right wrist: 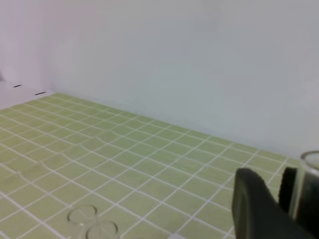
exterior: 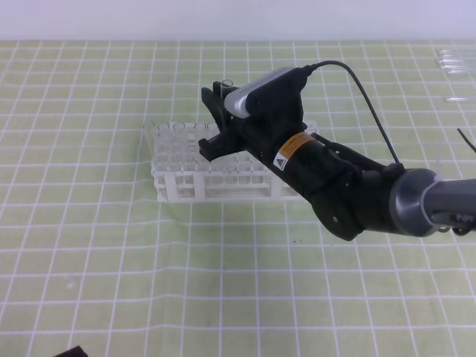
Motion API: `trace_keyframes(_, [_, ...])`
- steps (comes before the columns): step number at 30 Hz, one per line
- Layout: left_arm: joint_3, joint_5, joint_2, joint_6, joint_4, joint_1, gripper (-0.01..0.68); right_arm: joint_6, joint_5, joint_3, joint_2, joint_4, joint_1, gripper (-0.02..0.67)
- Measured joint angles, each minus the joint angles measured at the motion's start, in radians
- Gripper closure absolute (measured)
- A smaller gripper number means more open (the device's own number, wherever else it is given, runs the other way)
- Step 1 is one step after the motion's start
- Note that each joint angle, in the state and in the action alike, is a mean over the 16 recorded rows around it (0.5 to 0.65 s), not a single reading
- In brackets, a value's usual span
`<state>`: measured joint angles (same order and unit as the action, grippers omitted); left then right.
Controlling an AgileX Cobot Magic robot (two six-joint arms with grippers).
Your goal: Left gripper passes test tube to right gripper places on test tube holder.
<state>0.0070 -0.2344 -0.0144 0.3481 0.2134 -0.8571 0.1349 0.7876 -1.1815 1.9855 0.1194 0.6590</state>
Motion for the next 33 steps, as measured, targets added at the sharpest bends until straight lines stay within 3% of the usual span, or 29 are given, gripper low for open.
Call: trace_keyframes(33, [0.000, 0.000, 0.001, 0.000, 0.000, 0.000, 0.675, -0.018, 0.007, -0.018, 0.020, -0.029, -0.017, 0.564])
